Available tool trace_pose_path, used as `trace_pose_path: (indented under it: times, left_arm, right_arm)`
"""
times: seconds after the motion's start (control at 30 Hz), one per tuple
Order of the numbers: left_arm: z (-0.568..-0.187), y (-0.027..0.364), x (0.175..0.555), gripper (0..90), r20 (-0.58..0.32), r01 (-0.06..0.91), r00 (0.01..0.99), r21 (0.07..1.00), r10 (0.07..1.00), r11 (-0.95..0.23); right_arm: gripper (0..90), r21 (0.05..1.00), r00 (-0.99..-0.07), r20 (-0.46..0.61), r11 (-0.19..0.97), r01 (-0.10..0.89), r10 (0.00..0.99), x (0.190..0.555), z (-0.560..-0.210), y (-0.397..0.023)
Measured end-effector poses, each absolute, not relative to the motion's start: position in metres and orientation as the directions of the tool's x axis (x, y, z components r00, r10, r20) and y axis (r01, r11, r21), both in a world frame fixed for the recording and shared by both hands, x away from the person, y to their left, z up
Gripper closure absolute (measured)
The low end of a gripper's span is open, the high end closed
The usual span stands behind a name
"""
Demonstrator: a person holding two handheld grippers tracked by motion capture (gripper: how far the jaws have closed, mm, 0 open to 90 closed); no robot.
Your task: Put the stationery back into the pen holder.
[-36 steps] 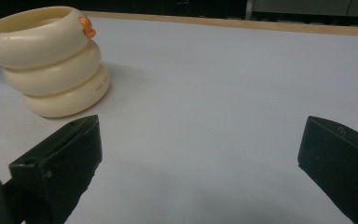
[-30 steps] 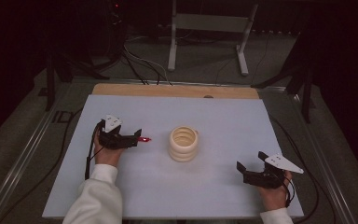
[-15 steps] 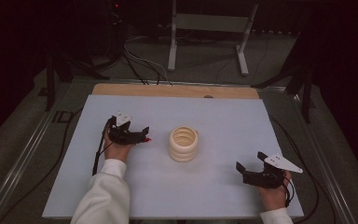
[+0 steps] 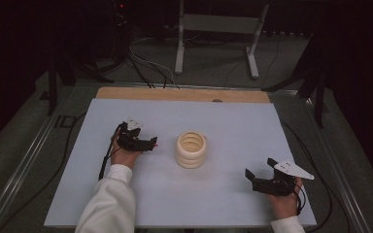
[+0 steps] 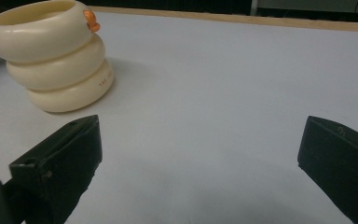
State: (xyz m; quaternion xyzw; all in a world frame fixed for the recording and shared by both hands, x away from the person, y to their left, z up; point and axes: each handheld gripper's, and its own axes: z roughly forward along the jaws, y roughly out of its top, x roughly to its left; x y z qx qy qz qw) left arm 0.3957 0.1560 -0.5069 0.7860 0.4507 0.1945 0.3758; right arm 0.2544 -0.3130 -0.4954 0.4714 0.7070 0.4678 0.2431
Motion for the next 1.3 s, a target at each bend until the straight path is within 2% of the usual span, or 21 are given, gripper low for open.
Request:
trace_pose_path:
  times: [0.27,0.4,0.47,0.53,0.63,0.73,0.93,1.3]
  left_arm:
    - [-0.515,0.149,0.398,16.6,-0.042,0.588,0.543,0.732,0.838,-0.345]
    - [-0.517,0.145,0.400,24.9,-0.041,0.597,0.518,0.733,0.854,-0.327]
    - [-0.515,0.144,0.401,35.4,-0.050,0.598,0.512,0.738,0.858,-0.313]
    - [-0.514,0.144,0.402,53.2,-0.074,0.601,0.512,0.743,0.856,-0.295]
    - [-0.515,0.142,0.405,75.0,-0.091,0.629,0.503,0.720,0.859,-0.292]
    - [-0.518,0.141,0.405,88.3,-0.093,0.650,0.509,0.693,0.855,-0.311]
    - [-0.518,0.144,0.397,90.0,-0.122,0.685,0.529,0.646,0.840,-0.337]
    - [-0.512,0.171,0.349,90.0,-0.118,0.697,0.543,0.616,0.831,-0.368]
  right_arm:
    - [0.2,0.888,-0.438,0.101,0.117,0.444,0.894,0.255,-0.496,-0.313]
    - [0.2,0.888,-0.439,0.102,0.117,0.445,0.893,0.255,-0.496,-0.313]
    - [0.2,0.888,-0.441,0.102,0.118,0.445,0.892,0.255,-0.496,-0.312]
    - [0.2,0.887,-0.444,0.101,0.121,0.445,0.890,0.255,-0.497,-0.312]
    - [0.2,0.886,-0.447,0.103,0.122,0.446,0.889,0.255,-0.497,-0.312]
    - [0.2,0.886,-0.448,0.103,0.123,0.447,0.888,0.255,-0.497,-0.312]
    - [0.3,0.885,-0.448,0.105,0.123,0.449,0.888,0.255,-0.497,-0.313]
    - [0.4,0.883,-0.450,0.104,0.125,0.452,0.887,0.255,-0.497,-0.312]
